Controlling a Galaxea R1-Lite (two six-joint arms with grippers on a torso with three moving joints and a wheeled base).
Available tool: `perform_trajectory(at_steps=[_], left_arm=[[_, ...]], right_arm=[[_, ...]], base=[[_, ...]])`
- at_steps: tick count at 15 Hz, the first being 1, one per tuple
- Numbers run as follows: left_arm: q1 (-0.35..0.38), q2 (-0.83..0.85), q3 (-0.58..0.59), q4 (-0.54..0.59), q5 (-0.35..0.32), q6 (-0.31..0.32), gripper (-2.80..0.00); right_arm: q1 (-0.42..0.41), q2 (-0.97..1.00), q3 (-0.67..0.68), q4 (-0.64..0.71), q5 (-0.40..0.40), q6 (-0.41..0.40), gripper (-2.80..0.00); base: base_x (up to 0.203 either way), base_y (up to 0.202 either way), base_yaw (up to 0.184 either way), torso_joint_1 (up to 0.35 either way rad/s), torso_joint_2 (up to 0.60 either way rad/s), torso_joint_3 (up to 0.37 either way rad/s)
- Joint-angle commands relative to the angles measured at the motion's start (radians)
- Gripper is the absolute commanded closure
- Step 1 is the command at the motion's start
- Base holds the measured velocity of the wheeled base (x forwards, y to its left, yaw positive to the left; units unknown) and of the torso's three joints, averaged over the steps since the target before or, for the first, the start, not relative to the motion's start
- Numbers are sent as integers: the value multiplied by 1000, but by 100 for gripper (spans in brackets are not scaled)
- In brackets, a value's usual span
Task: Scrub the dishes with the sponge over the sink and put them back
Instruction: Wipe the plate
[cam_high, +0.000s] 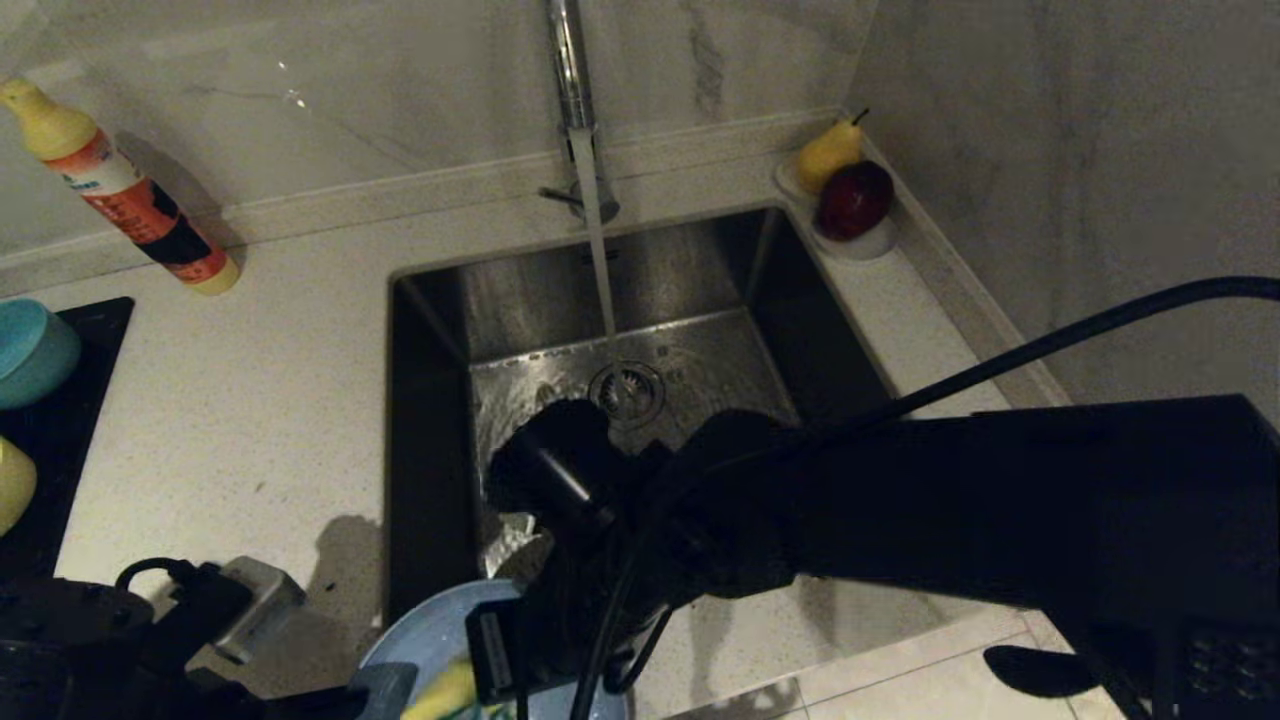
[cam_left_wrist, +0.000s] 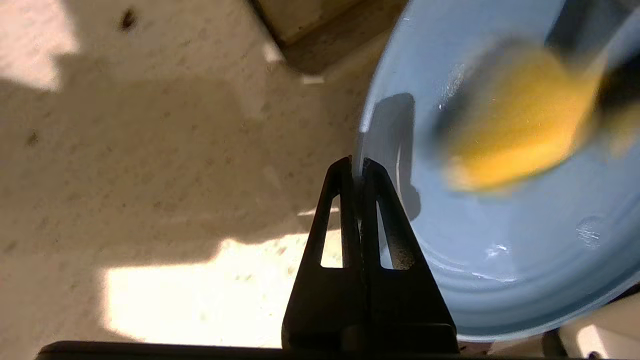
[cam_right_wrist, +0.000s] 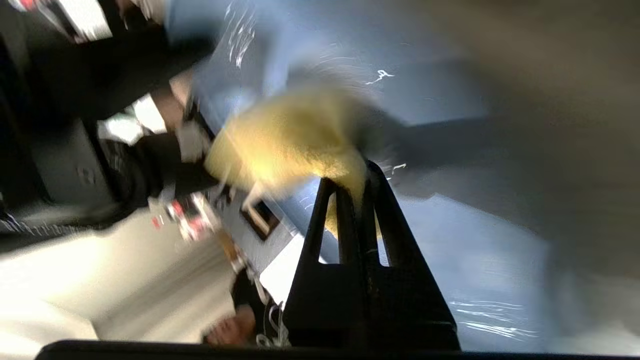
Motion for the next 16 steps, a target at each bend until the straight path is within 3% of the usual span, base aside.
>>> perform_trajectory(at_steps=[1, 7, 16], left_arm=[[-1, -34, 14, -1, -1, -1, 0], [-1, -35, 19, -3, -1, -2, 0], [2, -8, 4, -6, 1, -21, 0]], right_arm=[[-27, -33, 1, 3, 2, 12, 0], [-31, -86, 1, 35, -2, 32, 0], [-14, -145, 62, 261, 2, 28, 0]], base=[[0, 0, 0, 0, 0, 0], [0, 0, 0, 0, 0, 0], [0, 0, 0, 0, 0, 0]])
